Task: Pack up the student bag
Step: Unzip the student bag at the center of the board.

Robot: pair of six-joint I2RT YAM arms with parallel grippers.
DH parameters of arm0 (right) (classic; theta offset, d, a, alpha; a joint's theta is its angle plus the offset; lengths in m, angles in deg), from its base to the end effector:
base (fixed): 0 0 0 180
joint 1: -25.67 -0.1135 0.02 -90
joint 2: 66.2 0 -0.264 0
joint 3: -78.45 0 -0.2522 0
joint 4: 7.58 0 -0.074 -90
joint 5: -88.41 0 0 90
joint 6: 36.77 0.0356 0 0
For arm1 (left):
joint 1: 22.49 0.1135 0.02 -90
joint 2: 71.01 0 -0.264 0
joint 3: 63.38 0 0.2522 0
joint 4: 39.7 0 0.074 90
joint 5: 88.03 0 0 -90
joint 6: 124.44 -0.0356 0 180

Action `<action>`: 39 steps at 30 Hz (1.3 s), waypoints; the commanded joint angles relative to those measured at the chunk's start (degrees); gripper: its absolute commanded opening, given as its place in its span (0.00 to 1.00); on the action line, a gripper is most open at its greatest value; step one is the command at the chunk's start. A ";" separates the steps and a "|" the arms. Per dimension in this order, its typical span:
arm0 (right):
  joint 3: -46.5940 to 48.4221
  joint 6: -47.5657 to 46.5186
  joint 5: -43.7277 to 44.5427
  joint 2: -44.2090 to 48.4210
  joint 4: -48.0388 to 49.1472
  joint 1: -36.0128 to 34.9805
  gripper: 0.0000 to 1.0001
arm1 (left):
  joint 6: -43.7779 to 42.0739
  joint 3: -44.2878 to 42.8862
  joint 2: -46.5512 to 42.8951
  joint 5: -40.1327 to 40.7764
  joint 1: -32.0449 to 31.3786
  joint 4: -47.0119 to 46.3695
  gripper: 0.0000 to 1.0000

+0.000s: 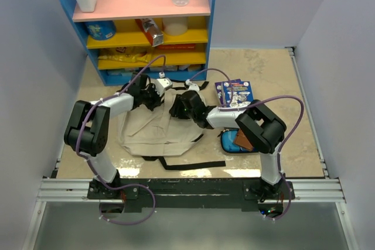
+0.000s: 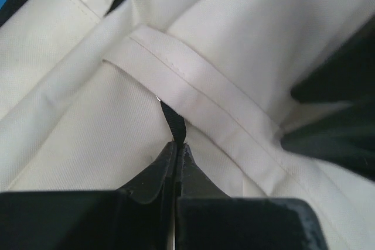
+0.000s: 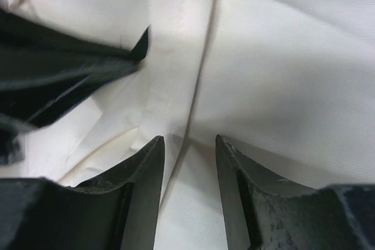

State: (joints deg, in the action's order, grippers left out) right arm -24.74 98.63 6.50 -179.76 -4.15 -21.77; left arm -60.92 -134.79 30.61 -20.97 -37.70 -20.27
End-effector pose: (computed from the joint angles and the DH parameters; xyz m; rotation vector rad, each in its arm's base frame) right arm 0.2870 0.3052 0.1446 0.0458 2.2522 0.7698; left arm 0.3440 -0.1079 0.1638 1.0116 2.1586 -0.3942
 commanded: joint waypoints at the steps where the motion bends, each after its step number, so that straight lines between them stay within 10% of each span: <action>1: 1.63 -1.55 2.18 -0.26 -7.17 4.81 0.45 | -2.26 2.18 -5.02 -0.44 -0.18 1.88 0.00; 20: 15.96 -3.75 -1.33 -8.69 -7.79 4.46 0.42 | -3.14 5.53 -6.61 -2.90 -0.36 3.56 0.00; 39: 29.94 1.96 9.56 -21.17 -21.48 3.76 0.07 | -7.71 7.64 -14.25 -6.06 -0.71 13.03 0.00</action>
State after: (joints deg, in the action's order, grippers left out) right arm 3.19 97.89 9.91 -197.02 -16.35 -18.58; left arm -65.79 -128.08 21.59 -22.57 -37.89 -14.24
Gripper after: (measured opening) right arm 0.089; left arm 0.018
